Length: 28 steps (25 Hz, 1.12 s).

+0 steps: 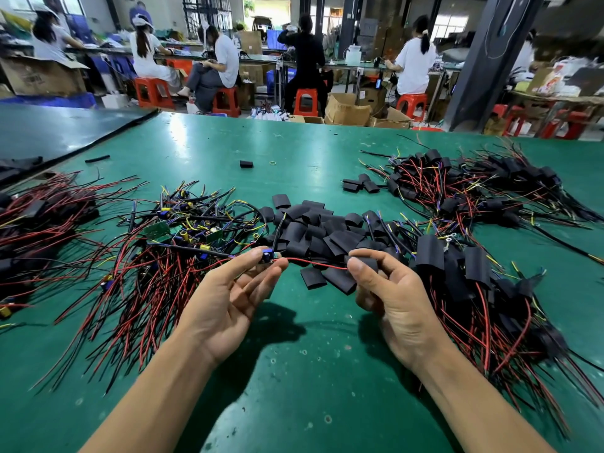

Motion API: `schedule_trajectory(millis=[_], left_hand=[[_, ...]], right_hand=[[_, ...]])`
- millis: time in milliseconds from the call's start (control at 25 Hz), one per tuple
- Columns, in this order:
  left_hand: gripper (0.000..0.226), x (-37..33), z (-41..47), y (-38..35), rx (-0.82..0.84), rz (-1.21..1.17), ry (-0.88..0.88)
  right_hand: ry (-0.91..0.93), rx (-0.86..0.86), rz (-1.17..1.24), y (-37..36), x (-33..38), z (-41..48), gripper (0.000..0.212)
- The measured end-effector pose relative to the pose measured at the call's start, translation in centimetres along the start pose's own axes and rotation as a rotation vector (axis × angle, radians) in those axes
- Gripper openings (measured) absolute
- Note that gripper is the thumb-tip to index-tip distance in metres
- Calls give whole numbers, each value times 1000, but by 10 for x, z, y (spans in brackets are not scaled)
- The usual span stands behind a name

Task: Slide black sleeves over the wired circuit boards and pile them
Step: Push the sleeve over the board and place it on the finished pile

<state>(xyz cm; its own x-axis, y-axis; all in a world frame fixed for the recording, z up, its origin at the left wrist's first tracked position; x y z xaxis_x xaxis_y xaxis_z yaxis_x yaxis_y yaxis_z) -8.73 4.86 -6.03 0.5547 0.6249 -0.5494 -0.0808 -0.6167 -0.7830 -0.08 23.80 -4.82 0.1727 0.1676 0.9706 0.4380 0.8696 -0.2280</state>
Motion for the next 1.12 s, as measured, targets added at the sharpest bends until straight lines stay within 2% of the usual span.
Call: schedule_trajectory(millis=[120,360,520,720,920,1120], left_hand=[[35,15,-5,-10,52,-79,76],[32,47,-13,-27,186,33,167],[28,47,-12,-26,206,217,105],[18,40,-10,-22,178,249,70],[21,40,-10,-24,223,256,69],[22,43,-13,-28,267,288,91]], right_hand=[[-50,33,147,-10,-4,-3,37],[-103,123,288,-32,-8,-11,43],[-90,137,223,-34,-8,-13,41],[-56,185,181,-35,0,-14,54],[69,68,-69,-26,13,-16,36],[80,40,-29,-29,12,-19,29]])
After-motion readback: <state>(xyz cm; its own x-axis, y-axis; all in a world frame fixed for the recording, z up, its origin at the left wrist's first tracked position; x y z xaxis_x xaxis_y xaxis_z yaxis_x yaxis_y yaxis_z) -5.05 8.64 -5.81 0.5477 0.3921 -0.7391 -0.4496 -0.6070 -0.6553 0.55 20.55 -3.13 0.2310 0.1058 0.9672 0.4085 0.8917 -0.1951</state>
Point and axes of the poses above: each hand's wrist, its own z-axis towards the middle knuckle, its own y-axis out of the back of the hand, x = y × z, the point moved 10 cm from there along z, towards the middle knuckle, and after that the axes turned 7 degrees about -z, right-handed, at the moved point
